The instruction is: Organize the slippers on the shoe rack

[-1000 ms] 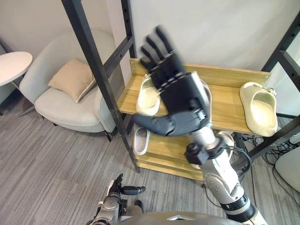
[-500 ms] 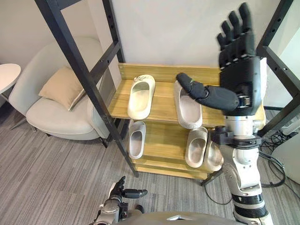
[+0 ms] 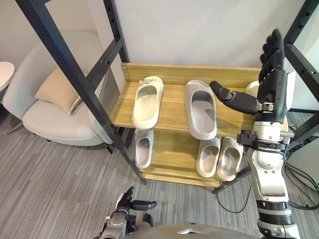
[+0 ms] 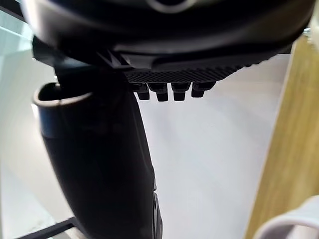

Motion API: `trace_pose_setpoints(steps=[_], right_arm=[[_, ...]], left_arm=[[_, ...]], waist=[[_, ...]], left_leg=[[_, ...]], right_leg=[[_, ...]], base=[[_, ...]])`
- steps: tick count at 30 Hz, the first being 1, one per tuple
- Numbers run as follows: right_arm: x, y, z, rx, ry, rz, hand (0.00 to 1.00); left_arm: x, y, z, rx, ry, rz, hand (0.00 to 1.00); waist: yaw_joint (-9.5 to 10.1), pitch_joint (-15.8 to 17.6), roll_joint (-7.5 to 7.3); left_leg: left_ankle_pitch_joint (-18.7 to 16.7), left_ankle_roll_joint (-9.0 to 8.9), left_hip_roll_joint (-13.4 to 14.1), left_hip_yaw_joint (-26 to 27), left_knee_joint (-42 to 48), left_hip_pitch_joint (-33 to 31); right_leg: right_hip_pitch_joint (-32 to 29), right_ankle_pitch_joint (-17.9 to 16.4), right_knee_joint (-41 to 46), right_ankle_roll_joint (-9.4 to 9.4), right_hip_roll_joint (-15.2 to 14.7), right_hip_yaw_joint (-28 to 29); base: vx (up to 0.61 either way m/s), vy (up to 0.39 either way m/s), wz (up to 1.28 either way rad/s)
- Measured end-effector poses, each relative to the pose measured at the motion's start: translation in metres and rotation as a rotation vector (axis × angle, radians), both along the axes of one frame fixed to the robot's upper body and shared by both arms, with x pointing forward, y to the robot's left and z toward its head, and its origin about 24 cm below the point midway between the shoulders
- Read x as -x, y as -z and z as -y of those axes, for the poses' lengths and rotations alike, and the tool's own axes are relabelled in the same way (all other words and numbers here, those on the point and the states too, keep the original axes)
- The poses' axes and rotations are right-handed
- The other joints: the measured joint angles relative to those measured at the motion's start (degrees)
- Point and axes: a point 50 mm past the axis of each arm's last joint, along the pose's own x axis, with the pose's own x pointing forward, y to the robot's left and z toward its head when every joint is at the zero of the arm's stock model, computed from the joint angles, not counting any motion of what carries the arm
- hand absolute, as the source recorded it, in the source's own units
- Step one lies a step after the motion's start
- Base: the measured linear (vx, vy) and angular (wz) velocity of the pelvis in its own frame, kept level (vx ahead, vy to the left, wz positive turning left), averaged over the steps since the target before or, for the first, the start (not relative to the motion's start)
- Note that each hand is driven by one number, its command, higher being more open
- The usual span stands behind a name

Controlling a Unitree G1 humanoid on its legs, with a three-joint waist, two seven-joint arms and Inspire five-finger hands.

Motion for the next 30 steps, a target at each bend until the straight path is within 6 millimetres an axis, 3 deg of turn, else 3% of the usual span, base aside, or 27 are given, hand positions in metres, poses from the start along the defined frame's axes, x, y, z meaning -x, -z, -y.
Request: trace_pose_setpoints(steps=[12, 13, 20, 30], right_arm=[[-0.019, 0.024, -0.002, 0.087, -0.042, -0.160, 1.00], [-0.019, 0.027, -0.003, 0.088, -0.044, -0.174, 0.00], [-0.023, 0.040, -0.009, 0.105, -0.083, -0.242, 0.00], [-0.028, 0.027, -0.014, 0.129, -0.122, -0.194, 0.00]], left_arm=[[-0.003, -0.002, -0.003, 0.000, 0.010, 0.013, 1.00], [-0.004, -0.002, -0.003, 0.000, 0.010, 0.015, 1.00], [-0.006, -0.004, -0.006, -0.007, 0.013, 0.034, 1.00], [-0.007, -0.004, -0.007, -0.009, 0.013, 0.036, 1.00]], waist=[[0.42, 0.3, -0.95], [0.48, 0.3, -0.97], [0.71, 0.8, -1.76], [0.73, 0.9, -1.99]], left_leg=[[0.0, 0.18, -0.5, -1.9, 0.4, -2.7], [0.0, 0.18, -0.5, -2.1, 0.4, -2.8], [0.0, 0.18, -0.7, -2.9, 0.4, -3.5], [0.1, 0.23, -0.8, -3.3, 0.4, -3.8]], right_leg=[[-1.6, 0.1, -0.4, 0.22, -0.2, -1.1], [-1.6, 0.1, -0.4, 0.23, -0.2, -1.1], [-1.8, 0.1, -0.7, 0.25, -0.3, -1.2], [-1.8, 0.1, -1.2, 0.26, -0.4, -1.4]], base=[[0.00, 0.001, 0.07], [0.01, 0.005, 0.10], [0.00, 0.004, 0.05], [0.00, 0.002, 0.01]])
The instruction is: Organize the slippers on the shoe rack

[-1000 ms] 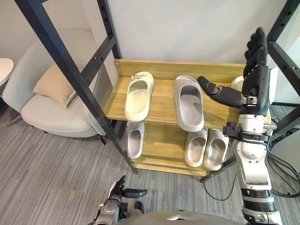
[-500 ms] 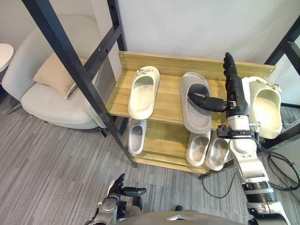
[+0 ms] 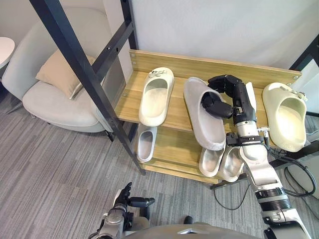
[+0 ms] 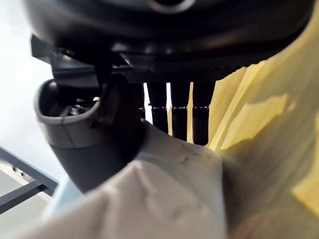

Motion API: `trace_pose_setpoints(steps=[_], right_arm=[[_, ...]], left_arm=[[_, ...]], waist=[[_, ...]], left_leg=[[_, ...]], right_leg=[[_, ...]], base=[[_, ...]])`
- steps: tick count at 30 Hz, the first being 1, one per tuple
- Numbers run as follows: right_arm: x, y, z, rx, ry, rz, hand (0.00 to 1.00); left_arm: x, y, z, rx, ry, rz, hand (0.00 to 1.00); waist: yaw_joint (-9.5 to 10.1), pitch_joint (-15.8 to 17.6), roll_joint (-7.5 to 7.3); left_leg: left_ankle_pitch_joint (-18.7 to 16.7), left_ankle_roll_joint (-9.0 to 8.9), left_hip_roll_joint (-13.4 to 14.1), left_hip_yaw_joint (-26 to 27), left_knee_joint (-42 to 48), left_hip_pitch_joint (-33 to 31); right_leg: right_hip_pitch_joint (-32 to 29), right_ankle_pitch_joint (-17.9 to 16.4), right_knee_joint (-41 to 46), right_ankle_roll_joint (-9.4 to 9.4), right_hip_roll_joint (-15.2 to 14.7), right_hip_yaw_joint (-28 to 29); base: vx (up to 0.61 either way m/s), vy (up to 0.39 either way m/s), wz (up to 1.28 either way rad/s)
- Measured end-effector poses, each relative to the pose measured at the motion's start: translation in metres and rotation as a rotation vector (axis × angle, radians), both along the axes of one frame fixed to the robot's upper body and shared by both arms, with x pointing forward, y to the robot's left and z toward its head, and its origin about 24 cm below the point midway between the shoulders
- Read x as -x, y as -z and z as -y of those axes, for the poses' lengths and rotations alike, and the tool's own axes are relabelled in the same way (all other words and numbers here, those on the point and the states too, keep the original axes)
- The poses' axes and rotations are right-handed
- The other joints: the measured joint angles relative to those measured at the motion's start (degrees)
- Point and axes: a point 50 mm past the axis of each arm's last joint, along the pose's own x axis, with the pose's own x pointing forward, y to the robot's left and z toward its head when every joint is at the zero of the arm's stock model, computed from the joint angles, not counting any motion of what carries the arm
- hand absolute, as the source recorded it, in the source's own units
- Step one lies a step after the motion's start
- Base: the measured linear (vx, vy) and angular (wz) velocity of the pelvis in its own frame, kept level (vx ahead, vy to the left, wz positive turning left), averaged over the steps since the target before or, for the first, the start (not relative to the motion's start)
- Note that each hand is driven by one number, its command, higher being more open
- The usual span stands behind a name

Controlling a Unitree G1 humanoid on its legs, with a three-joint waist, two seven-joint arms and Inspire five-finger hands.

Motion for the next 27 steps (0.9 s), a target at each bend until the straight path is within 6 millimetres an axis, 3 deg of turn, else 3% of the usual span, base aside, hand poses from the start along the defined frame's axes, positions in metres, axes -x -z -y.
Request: trace_pose_setpoints(steps=[10, 17, 21, 25, 27], right_arm=[[0.006, -0.006, -0.005, 0.011, -0.042, 0.024, 0.00], [0.031, -0.061, -0.018, -0.011, -0.106, 0.292, 0.00], [0.047, -0.082, -0.023, -0.096, -0.151, 0.432, 0.00], [0.054, -0.086, -0.036, -0.263, -0.285, 0.459, 0.00], [0.056, -0.082, -0.054, -0.367, -0.430, 0.420, 0.00]], left_arm=[[0.000, 0.000, 0.000, 0.000, 0.002, 0.001, 1.00], [0.000, 0.000, 0.002, -0.004, 0.018, -0.003, 1.00], [0.001, 0.001, 0.003, 0.000, 0.019, -0.007, 1.00], [0.003, 0.002, 0.006, 0.005, 0.028, -0.011, 1.00], [0.003, 0.002, 0.009, 0.010, 0.031, -0.015, 1.00]], waist=[[-0.15, 0.1, -0.08], [-0.85, 0.1, 0.38], [-0.98, -0.2, 0.84], [-1.01, -0.5, 1.55], [-1.03, -0.7, 2.08]], left_leg=[[0.0, -0.01, 0.1, 0.0, 0.0, 0.0], [0.0, -0.03, 0.2, 0.6, -0.6, 1.3], [0.0, -0.03, 0.0, 1.0, -0.6, 1.6], [0.0, -0.03, 0.0, 1.2, -0.6, 2.5], [0.0, -0.02, 0.1, 1.4, -0.6, 2.7]], right_leg=[[0.0, 0.0, 0.0, 0.05, 0.0, 0.1], [0.4, 0.0, 0.6, 0.04, -0.1, 0.9], [0.5, 0.0, 0.6, 0.03, -0.2, 1.1], [1.3, 0.0, 0.6, 0.00, -0.3, 1.2], [1.3, 0.0, 0.6, -0.01, -0.3, 1.4]], base=[[0.00, 0.000, 0.00], [0.00, 0.002, -0.05], [-0.02, 0.005, -0.04], [-0.04, 0.002, -0.04], [-0.04, -0.002, -0.04]])
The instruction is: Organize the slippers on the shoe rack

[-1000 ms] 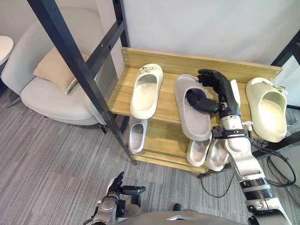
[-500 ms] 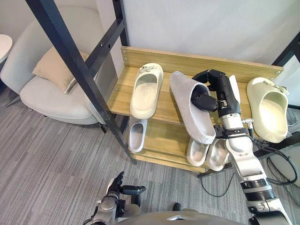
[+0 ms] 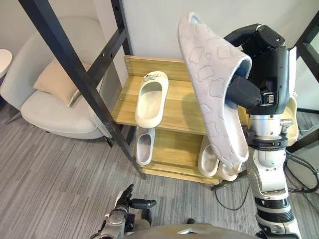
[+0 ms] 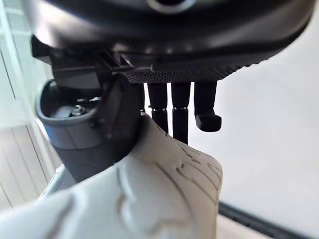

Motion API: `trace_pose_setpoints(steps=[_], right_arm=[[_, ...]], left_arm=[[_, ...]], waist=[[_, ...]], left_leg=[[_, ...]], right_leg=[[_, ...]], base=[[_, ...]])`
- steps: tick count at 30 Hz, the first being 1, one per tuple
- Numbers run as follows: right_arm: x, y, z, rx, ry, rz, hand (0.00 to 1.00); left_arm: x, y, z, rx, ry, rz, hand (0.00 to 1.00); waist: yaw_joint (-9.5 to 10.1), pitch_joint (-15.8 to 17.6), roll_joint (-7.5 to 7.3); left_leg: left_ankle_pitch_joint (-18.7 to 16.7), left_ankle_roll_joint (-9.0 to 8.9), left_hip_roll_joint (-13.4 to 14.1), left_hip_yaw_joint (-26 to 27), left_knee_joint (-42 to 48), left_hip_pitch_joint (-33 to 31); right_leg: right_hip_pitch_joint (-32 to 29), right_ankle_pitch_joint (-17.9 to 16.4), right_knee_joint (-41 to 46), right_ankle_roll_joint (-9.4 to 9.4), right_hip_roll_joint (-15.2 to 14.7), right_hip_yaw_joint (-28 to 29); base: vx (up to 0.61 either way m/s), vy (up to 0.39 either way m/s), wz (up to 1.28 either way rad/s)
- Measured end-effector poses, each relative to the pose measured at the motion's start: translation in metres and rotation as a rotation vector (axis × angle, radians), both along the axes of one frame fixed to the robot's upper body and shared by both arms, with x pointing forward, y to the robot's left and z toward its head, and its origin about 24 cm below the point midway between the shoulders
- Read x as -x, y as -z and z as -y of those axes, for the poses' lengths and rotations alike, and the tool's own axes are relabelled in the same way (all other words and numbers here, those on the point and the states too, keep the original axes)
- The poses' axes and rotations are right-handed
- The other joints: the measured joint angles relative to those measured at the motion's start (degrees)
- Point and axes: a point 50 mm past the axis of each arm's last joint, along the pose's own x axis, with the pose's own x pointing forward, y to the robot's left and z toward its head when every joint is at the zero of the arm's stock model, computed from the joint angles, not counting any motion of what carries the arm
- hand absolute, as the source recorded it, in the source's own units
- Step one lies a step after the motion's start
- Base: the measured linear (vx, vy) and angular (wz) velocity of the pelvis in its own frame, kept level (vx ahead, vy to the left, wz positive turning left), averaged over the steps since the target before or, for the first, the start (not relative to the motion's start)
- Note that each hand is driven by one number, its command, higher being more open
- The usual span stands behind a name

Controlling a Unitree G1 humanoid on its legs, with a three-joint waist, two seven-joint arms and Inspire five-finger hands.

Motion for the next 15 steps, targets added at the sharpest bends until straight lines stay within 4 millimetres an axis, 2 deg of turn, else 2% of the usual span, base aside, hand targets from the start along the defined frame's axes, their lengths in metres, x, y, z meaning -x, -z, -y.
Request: trace_pose_setpoints(steps=[2, 5, 8, 15], right_arm=[[0.001, 0.005, -0.011, -0.013, -0.107, -0.027, 0.00], [0.006, 0.017, -0.040, -0.007, -0.341, -0.096, 0.00], [0.006, 0.032, -0.057, 0.023, -0.475, -0.166, 0.00], [0.009, 0.095, -0.075, 0.083, -0.617, -0.484, 0.00]], left_arm=[[0.001, 0.000, 0.001, 0.003, 0.000, -0.001, 1.00], [0.001, 0.000, 0.002, 0.003, 0.002, -0.002, 1.00], [0.000, 0.000, 0.004, 0.002, 0.019, 0.000, 1.00], [-0.001, 0.000, 0.005, 0.006, 0.027, 0.001, 1.00]], waist=[[0.06, -0.2, 0.27], [0.13, -0.2, 0.33], [0.32, -0.3, 0.18], [0.81, -0.5, -0.18]], left_leg=[[0.0, 0.03, 0.0, 0.0, 0.0, 0.1], [0.1, 0.05, 0.0, -0.2, 0.0, 0.5], [0.3, 0.11, -0.2, -1.0, 0.0, 0.6], [1.0, 0.11, -0.5, -4.2, 0.0, 0.3]], right_leg=[[0.1, 0.0, 0.1, 0.00, 0.0, 0.0], [0.6, 0.0, 0.2, 0.01, 0.0, -0.2], [1.1, -0.1, 0.2, 0.13, -0.1, -0.9], [2.0, -1.3, 1.1, 0.20, -0.3, -4.0]], base=[[0.00, 0.000, 0.00], [-0.01, -0.002, 0.03], [-0.02, -0.007, 0.13], [-0.01, -0.021, 0.24]])
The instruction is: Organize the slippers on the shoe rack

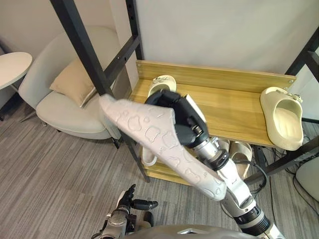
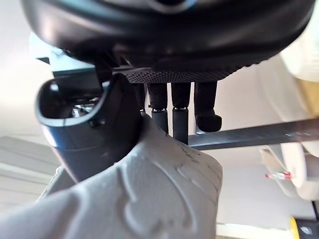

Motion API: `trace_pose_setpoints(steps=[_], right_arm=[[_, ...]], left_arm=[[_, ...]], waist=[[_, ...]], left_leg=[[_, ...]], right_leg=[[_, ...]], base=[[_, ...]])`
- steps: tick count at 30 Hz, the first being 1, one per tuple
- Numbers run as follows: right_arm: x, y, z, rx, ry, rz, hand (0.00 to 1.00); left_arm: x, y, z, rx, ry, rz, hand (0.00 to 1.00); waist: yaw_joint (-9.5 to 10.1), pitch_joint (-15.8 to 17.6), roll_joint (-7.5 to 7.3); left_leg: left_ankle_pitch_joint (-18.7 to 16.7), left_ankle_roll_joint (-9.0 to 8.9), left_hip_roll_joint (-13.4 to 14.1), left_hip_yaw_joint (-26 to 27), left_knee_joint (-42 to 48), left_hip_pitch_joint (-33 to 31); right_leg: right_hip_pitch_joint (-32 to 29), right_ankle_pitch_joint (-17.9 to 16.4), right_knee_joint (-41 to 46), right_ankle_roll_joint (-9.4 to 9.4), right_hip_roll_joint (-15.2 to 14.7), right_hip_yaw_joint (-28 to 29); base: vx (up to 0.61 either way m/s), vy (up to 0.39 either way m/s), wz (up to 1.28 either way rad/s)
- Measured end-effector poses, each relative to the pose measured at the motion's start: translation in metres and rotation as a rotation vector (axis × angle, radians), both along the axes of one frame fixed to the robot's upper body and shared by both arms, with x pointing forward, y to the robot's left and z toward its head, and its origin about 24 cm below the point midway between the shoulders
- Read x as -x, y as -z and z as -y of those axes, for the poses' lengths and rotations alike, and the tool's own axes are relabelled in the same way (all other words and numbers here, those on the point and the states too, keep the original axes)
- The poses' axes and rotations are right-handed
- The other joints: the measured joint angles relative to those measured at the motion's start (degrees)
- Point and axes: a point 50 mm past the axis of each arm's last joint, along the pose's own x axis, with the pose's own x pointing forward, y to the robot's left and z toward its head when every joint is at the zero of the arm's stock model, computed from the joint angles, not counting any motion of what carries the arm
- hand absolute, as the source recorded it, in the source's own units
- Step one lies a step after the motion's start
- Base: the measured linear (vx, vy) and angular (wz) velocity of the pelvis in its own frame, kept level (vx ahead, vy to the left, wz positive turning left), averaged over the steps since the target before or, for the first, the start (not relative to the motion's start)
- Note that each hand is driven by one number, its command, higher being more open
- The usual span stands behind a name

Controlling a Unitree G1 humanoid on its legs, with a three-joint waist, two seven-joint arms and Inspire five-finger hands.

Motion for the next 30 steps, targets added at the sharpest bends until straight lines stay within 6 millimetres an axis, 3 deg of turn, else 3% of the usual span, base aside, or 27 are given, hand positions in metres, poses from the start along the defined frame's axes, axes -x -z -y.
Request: trace_pose_setpoints(steps=[7, 10, 16, 25, 28, 30], right_arm=[[0.019, 0.072, 0.009, 0.198, -0.022, -0.276, 0.00], [0.018, 0.078, 0.016, 0.290, -0.004, -0.258, 0.00], [-0.008, 0.058, 0.030, 0.493, 0.141, -0.055, 0.00], [-0.041, 0.027, 0.062, 0.674, 0.415, 0.158, 0.00], [-0.056, 0.003, 0.078, 0.700, 0.557, 0.259, 0.00], [-0.068, -0.025, 0.094, 0.684, 0.718, 0.355, 0.00]], left_arm=[[-0.005, 0.000, -0.003, -0.001, 0.016, -0.001, 1.00], [-0.017, -0.005, -0.003, -0.002, 0.024, 0.037, 1.00], [-0.057, -0.023, 0.003, 0.030, 0.028, 0.173, 1.00], [-0.088, -0.049, -0.004, 0.081, -0.080, 0.340, 1.00], [-0.101, -0.058, -0.009, 0.076, -0.111, 0.394, 1.00], [-0.108, -0.066, -0.010, 0.083, -0.133, 0.441, 1.00]], waist=[[1.18, 0.6, -0.17], [1.52, 3.2, -0.04], [1.51, 11.0, 2.20], [1.59, 16.0, 2.78], [1.60, 16.7, 2.60], [1.35, 17.6, 2.61]], left_leg=[[-0.2, -0.25, -0.3, -3.1, 1.9, -2.6], [-3.0, -0.48, -0.1, -4.1, 9.8, -8.3], [-11.2, -1.29, 1.0, -4.1, 32.2, -24.6], [-14.2, -2.32, 2.7, -2.9, 44.2, -39.5], [-15.2, -2.36, 3.0, -3.0, 48.0, -44.4], [-16.1, -2.12, 3.3, -2.9, 50.6, -47.6]], right_leg=[[0.1, -0.5, -0.1, 0.09, 0.0, -3.1], [-3.8, -2.2, 5.0, -0.53, -0.1, -3.8], [-21.0, -11.5, 29.1, -2.06, -2.0, -1.7], [-37.9, -15.4, 43.2, -2.95, -2.3, 1.0], [-42.9, -16.2, 47.2, -3.22, -2.7, 0.9], [-46.0, -16.3, 49.8, -3.20, -3.9, -0.7]], base=[[0.00, -0.026, 0.22], [-0.08, -0.015, 0.19], [-0.17, -0.008, -0.09], [-0.13, -0.008, -0.16], [-0.04, -0.006, -0.08], [-0.02, 0.039, -0.12]])
